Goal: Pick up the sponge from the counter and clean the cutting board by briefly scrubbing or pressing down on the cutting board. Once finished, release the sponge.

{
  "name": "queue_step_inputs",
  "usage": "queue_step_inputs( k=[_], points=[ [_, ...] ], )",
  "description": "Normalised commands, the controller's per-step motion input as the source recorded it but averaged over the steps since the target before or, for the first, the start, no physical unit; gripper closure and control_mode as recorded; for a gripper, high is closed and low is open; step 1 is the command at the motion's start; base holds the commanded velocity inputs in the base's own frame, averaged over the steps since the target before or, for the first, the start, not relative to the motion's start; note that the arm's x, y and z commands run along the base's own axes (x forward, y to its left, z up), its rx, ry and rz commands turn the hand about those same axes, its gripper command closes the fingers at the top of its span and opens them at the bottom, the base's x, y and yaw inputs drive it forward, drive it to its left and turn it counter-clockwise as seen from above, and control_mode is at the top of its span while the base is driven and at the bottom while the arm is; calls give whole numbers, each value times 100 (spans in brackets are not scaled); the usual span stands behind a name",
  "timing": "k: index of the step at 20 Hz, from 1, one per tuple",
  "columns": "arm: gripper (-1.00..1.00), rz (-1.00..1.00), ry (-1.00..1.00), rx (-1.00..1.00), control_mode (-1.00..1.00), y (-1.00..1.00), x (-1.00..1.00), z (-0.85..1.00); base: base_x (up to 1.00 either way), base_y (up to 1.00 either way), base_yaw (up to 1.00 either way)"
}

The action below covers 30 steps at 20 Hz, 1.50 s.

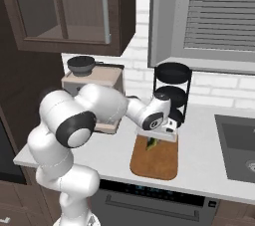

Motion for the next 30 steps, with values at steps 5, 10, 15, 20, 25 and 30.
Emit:
queue_step_inputs(
  k=[5,10,15,20,25,30],
  points=[
    [100,0,0,0,-100,-83,0,0,0,0,0],
    [100,0,0,0,-100,-71,0,0,0,0,0],
    [100,0,0,0,-100,-15,0,8,0,0,0],
    [100,-1,0,0,-100,27,0,30,0,0,0],
    [100,-1,0,0,-100,74,-7,12,0,0,0],
    [100,-1,-1,0,-100,82,-21,0,0,0,0]
  ],
)
